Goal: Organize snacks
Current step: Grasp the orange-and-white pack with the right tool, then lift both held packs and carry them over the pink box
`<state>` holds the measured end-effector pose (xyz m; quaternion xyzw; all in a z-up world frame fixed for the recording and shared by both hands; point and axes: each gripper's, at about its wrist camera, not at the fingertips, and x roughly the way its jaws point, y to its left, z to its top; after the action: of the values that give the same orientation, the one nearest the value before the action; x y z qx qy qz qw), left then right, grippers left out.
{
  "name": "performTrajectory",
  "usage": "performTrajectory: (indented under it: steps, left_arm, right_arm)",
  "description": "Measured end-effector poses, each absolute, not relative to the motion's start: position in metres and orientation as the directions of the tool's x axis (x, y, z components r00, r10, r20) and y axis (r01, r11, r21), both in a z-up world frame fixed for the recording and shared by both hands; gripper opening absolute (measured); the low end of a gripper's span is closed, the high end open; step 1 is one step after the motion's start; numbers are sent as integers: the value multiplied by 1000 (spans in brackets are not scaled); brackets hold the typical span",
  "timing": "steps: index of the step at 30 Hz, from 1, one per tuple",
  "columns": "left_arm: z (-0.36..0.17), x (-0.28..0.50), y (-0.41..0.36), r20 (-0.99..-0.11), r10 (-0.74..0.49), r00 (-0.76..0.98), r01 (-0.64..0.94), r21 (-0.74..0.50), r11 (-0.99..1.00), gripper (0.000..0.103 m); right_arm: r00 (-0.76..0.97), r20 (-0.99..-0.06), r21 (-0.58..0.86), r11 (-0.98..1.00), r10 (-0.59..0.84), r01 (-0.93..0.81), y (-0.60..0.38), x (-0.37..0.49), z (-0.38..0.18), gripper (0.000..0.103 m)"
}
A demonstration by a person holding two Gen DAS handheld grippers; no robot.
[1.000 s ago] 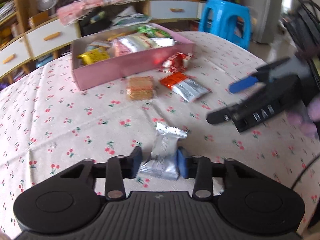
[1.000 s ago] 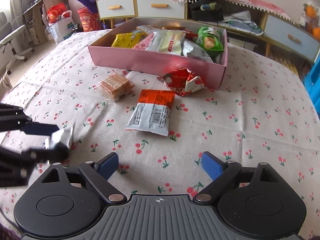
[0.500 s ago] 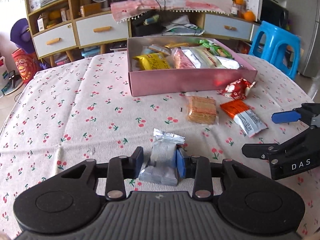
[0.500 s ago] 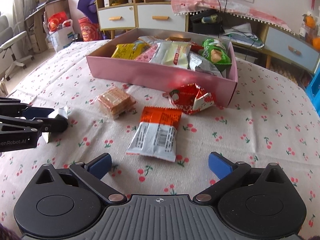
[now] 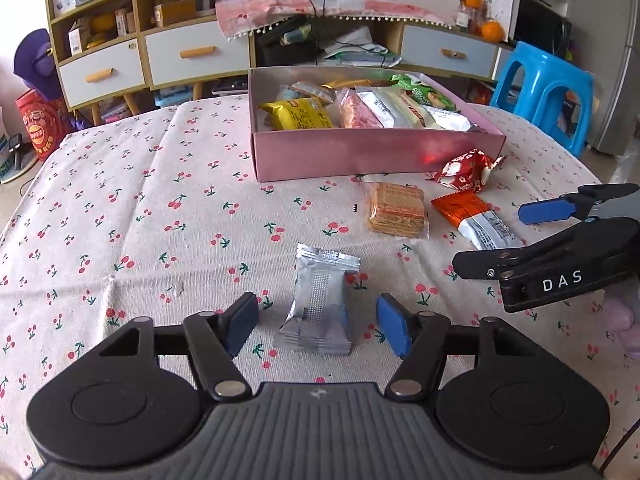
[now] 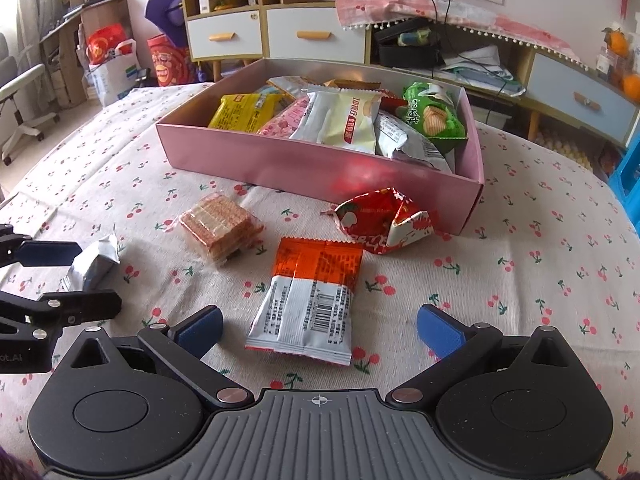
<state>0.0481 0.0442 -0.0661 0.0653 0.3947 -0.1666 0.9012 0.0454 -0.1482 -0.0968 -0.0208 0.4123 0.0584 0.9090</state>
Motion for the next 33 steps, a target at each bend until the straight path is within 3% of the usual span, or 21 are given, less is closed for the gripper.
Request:
performTrajectory:
  steps: [3, 6, 9, 13, 14, 19, 33]
  left_arm:
    - [-64, 49, 45, -736, -252, 629, 344, -26, 938, 44]
    - [-63, 51, 46, -740, -250, 625, 339, -31, 940, 35]
    - [-61, 52, 45, -746, -240, 621, 333, -27, 943, 32]
    - [-60, 53, 44, -754, -231, 615, 321, -28, 947, 30]
    - [-59, 54, 44, -756, -229, 613, 316, -31, 948, 29]
    - [-57, 57, 44, -766, -219, 604, 299, -37, 954, 27]
    - [-26, 72, 42, -742, -274, 612, 253, -145, 957, 25]
  right_arm:
    - [650, -754, 9, 992, 91, -129, -147, 46, -95, 101]
    - [651, -752, 14, 991, 100, -136, -147, 46, -93, 92]
    - [652, -751, 18, 989, 109, -145, -145, 46, -90, 78]
    - [654, -748, 20, 988, 115, -151, -143, 46, -86, 45]
    - [653, -749, 21, 988, 116, -152, -143, 47, -85, 42]
    - [628, -769, 39, 990, 117, -137, -145, 50, -80, 39]
    - [554, -785, 307, 951, 278, -42, -165, 47, -44, 38]
